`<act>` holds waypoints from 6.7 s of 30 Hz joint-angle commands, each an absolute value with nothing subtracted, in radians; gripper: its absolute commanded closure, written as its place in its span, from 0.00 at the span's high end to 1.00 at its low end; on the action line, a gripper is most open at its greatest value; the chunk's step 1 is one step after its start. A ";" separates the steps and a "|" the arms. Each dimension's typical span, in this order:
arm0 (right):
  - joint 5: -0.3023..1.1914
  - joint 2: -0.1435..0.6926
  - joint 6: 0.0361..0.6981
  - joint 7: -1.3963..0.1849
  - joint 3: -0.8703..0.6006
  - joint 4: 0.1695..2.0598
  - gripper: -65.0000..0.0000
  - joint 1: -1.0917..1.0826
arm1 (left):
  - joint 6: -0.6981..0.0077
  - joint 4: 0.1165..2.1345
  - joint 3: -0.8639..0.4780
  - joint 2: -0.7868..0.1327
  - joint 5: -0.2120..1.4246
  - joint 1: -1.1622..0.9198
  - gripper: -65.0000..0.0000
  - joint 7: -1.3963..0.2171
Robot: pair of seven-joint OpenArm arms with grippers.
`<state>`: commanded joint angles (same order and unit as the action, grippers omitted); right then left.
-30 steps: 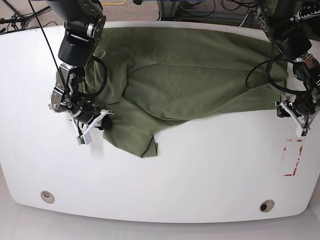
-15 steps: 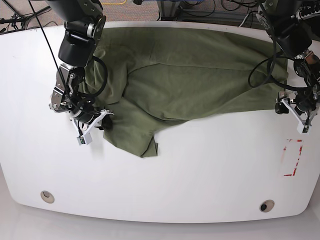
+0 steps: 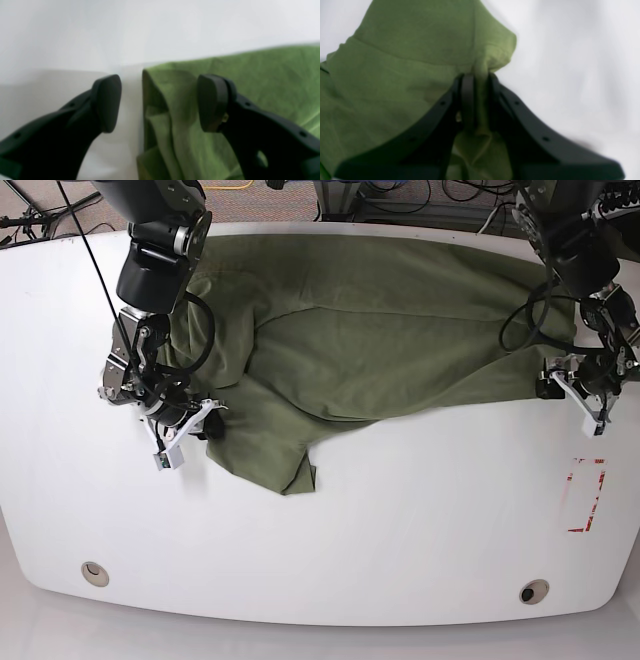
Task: Fold the T-shirt properly
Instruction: 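Slide the left gripper along the green shirt side toward the hem, then grasp the shirt hem corner with the left gripper, then hold the shirt with both grippers and pull the right gripper outward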
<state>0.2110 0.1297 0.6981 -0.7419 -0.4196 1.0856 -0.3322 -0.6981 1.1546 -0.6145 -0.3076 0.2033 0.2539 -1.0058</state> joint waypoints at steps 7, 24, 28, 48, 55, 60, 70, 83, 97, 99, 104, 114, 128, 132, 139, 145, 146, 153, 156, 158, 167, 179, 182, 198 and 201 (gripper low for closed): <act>0.213 0.130 0.698 -0.742 -0.420 1.086 0.13 -0.332 | -0.698 1.155 -0.615 -0.298 0.202 0.254 0.28 -1.003; 0.209 0.130 0.698 -0.742 -0.420 1.084 0.13 -0.332 | -0.698 1.308 -0.483 -0.285 0.208 0.255 0.03 -1.001; 0.209 0.130 0.698 -0.742 -0.420 1.084 0.13 -0.332 | -0.698 1.339 -0.470 -0.277 0.206 0.280 0.03 -1.001; 0.209 0.130 0.698 -0.742 -0.420 1.084 0.13 -0.332 | -0.698 1.339 -0.469 -0.275 0.200 0.378 0.10 -1.001; 0.208 0.130 0.698 -0.742 -0.420 1.084 0.13 -0.332 | -0.698 1.340 -0.469 -0.277 0.200 0.380 0.47 -1.000; 0.208 0.130 0.698 -0.742 -0.420 1.084 0.13 -0.332 | -0.698 1.343 -0.473 -0.300 0.203 0.380 0.60 -0.969; 0.208 0.130 0.698 -0.742 -0.420 1.084 0.13 -0.332 | -0.698 1.311 -0.476 -0.334 0.202 0.380 0.61 -0.862; 0.208 0.130 0.698 -0.742 -0.420 1.084 0.13 -0.332 | -0.602 1.059 -0.470 -0.346 0.205 0.407 0.61 -0.725; 0.206 0.133 0.698 -0.742 -0.420 1.084 0.13 -0.332 | -0.599 0.842 -0.469 -0.352 0.200 0.458 0.60 -0.641; 0.206 0.133 0.698 -0.742 -0.420 1.084 0.13 -0.332 | -0.599 0.831 -0.469 -0.361 0.200 0.458 0.60 -0.641; 0.206 0.134 0.698 -0.742 -0.420 1.084 0.13 -0.338 | -0.599 0.805 -0.469 -0.361 0.200 0.458 0.48 -0.638; 0.203 0.137 0.698 -0.742 -0.420 1.082 0.13 -0.360 | -0.598 0.816 -0.423 -0.361 0.202 0.458 0.02 -0.636; 0.205 0.137 0.698 -0.802 -0.421 1.191 0.12 -0.360 | -0.602 0.943 -0.414 -0.364 0.205 0.449 0.00 -0.642; 0.208 0.137 0.698 -0.858 -0.424 1.268 0.12 -0.357 | -0.604 0.995 -0.414 -0.364 0.208 0.426 0.00 -0.642; 0.214 0.136 0.698 -0.935 -0.427 1.379 0.12 -0.349 | -0.604 1.081 -0.443 -0.357 0.206 0.394 0.00 -0.644; 0.216 0.131 0.698 -1.017 -0.429 1.498 0.12 -0.334 | -0.604 1.090 -0.450 -0.357 0.208 0.384 0.00 -0.644; 0.216 0.130 0.698 -1.023 -0.429 1.508 0.12 -0.328 | -0.604 1.090 -0.450 -0.357 0.208 0.384 0.00 -0.644; 0.208 0.130 0.698 -0.992 -0.421 1.478 0.17 -0.323 | -0.604 1.089 -0.450 -0.357 0.208 0.366 0.00 -0.644; 0.205 0.130 0.698 -0.952 -0.421 1.419 0.31 -0.340 | -0.604 1.087 -0.450 -0.357 0.208 0.366 0.00 -0.644; 0.205 0.130 0.698 -0.920 -0.421 1.362 0.45 -0.349 | -0.604 1.087 -0.450 -0.357 0.208 0.364 0.00 -0.644; 0.205 0.154 0.698 -0.777 -0.421 1.125 0.74 -0.400 | -0.604 1.086 -0.450 -0.357 0.206 0.360 0.00 -0.644; 0.205 0.168 0.698 -0.680 -0.421 0.952 0.65 -0.441 | -0.604 1.090 -0.450 -0.357 0.206 0.351 0.00 -0.644; 0.205 0.166 0.698 -0.674 -0.420 0.941 0.52 -0.441 | -0.604 1.086 -0.450 -0.357 0.206 0.351 0.00 -0.644; 0.216 0.163 0.698 -0.719 -0.348 1.041 0.00 -0.432 | -0.604 1.090 -0.450 -0.357 0.208 0.351 0.00 -0.644; 0.216 0.163 0.698 -0.756 -0.349 1.106 0.00 -0.418 | -0.604 1.090 -0.450 -0.357 0.208 0.351 0.00 -0.644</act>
